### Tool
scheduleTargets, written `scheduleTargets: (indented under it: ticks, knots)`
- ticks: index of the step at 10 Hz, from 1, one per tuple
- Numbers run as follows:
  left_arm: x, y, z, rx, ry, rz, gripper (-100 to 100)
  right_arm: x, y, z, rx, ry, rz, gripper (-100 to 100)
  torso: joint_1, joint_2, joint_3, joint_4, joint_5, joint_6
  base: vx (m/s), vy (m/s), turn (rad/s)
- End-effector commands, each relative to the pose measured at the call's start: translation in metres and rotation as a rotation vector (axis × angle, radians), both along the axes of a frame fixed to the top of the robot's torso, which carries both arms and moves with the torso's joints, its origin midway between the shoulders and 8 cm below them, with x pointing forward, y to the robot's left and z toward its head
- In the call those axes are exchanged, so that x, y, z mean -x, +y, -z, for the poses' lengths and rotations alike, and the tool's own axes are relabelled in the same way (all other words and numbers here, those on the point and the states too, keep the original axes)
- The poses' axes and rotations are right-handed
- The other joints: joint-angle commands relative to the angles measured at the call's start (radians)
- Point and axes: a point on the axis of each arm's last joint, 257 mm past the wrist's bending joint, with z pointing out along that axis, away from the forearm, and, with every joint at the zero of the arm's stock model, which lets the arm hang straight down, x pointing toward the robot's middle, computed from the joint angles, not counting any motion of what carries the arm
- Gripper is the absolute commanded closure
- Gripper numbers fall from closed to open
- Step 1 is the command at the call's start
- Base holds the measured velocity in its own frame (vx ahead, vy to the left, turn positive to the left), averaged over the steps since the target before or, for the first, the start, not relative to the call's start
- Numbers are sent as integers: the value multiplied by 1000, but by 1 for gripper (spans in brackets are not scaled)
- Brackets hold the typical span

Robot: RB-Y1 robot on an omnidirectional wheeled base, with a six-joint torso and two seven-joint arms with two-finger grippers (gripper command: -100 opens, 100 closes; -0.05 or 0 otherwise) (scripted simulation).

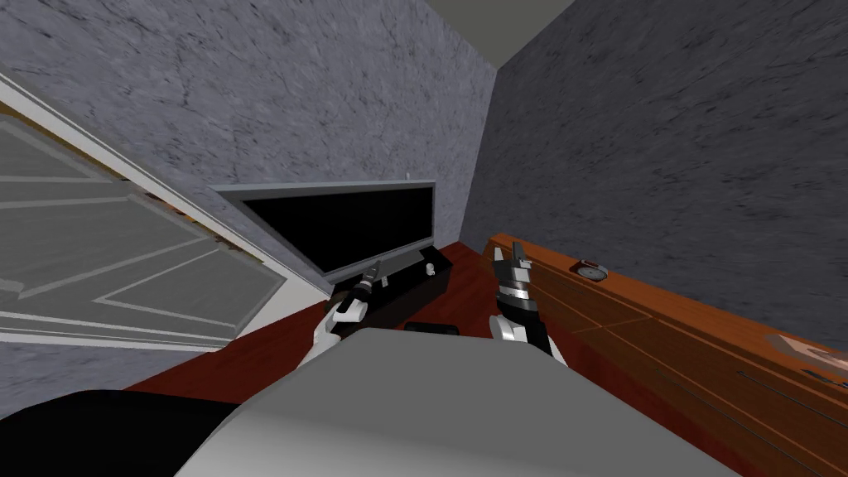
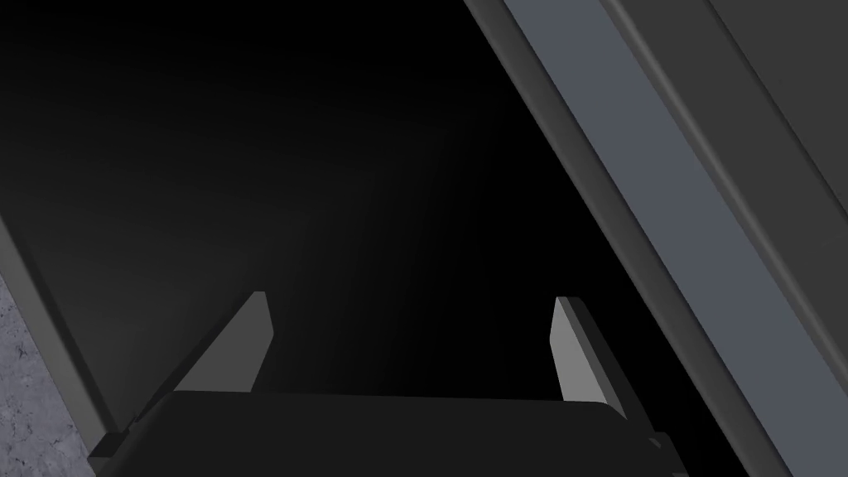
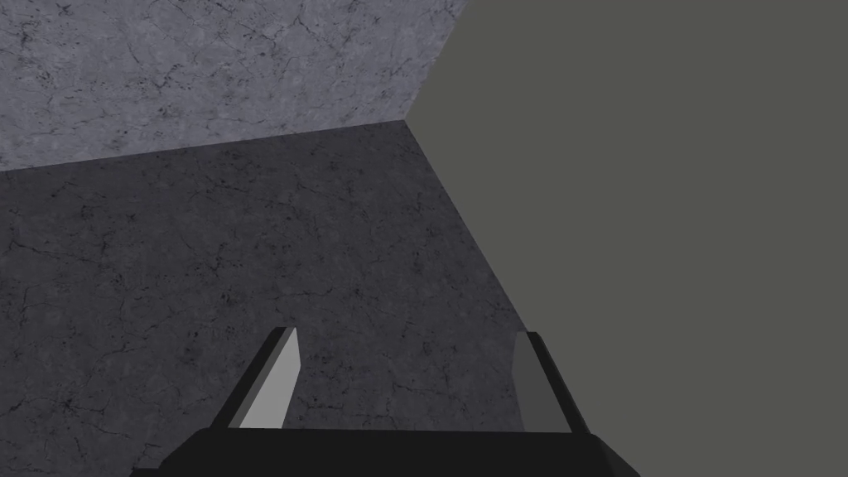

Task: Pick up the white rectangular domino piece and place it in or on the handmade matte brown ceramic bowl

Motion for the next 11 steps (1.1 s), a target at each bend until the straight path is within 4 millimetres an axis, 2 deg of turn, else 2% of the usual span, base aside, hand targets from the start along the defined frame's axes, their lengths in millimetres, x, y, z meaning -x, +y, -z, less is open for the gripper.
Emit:
scheduleTargets:
  ticks: [1, 2, 3, 4, 9, 10, 11]
  knots:
    - [1, 11, 18, -7, 45, -13, -100, 0, 0, 0, 0, 0, 0, 0, 0, 0, 0, 0, 0, 0, -12, 21, -184]
    - [2, 12, 20, -7, 50, -15, -100, 0, 0, 0, 0, 0, 0, 0, 0, 0, 0, 0, 0, -1, -6, 14, -3]
    - [3, 24, 38, -17, 108, -29, -100, 0, 0, 0, 0, 0, 0, 0, 0, 0, 0, 0, 0, -1, -7, 23, -203]
    - [6, 27, 45, -17, 123, -35, -100, 0, 0, 0, 0, 0, 0, 0, 1, 0, 0, 0, 0, 0, -9, 27, -151]
    - [23, 68, 106, -31, 326, -89, -100, 0, 0, 0, 0, 0, 0, 0, 2, 0, 0, 0, 0, -1, -13, 37, -205]
    - [28, 73, 115, -29, 348, -99, -100, 0, 0, 0, 0, 0, 0, 0, 2, 0, 0, 0, 0, 0, -13, 43, -169]
    - [28, 73, 115, -29, 348, -99, -100, 0, 0, 0, 0, 0, 0, 0, 2, 0, 0, 0, 0, -1, -7, 22, -1]
